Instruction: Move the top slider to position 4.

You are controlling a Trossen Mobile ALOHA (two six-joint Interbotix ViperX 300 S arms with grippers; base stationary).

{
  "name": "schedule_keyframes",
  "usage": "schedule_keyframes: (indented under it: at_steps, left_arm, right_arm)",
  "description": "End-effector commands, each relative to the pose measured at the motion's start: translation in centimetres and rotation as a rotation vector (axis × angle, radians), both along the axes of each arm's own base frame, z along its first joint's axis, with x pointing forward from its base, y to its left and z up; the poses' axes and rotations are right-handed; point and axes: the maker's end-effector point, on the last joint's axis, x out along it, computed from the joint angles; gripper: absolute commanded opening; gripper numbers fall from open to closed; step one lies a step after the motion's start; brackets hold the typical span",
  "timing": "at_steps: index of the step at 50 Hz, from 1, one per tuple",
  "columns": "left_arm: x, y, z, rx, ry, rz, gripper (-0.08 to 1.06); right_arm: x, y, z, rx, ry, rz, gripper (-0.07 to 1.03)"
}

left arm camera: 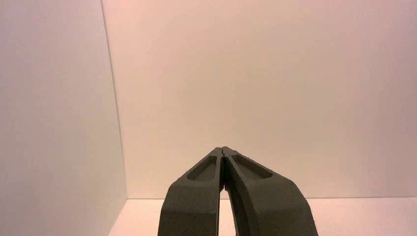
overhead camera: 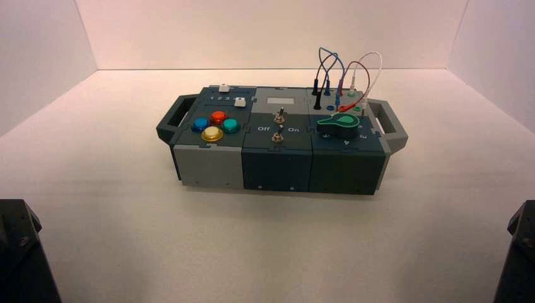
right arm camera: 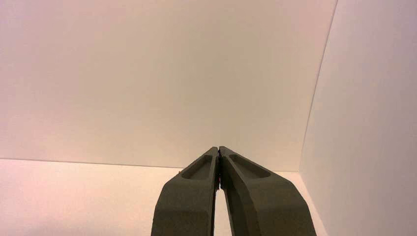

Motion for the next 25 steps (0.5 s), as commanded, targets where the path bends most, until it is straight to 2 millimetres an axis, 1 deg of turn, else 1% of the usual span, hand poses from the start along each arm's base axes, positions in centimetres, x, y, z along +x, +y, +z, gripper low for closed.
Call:
schedule_keyframes:
  at_steps: [1, 19, 25]
  left_arm:
    - [0.2, 0.0, 0.9, 0.006, -0.018, -0.001, -0.03]
    - [0.2, 0.0, 0.6, 0.012, 0.001, -0.001, -0.03]
    - [0.4, -0.1, 0.0, 0.018, 0.044, -0.001, -0.03]
  right_arm:
    - [0.3, 0.2, 1.6, -0.005, -0.037, 0.008, -0.02]
    - [0.3, 0.6, 1.4, -0.01, -0.008, 0.021, -0.02]
    - [0.4, 1.3, 1.1, -0.013, 0.026, 0.05, -0.02]
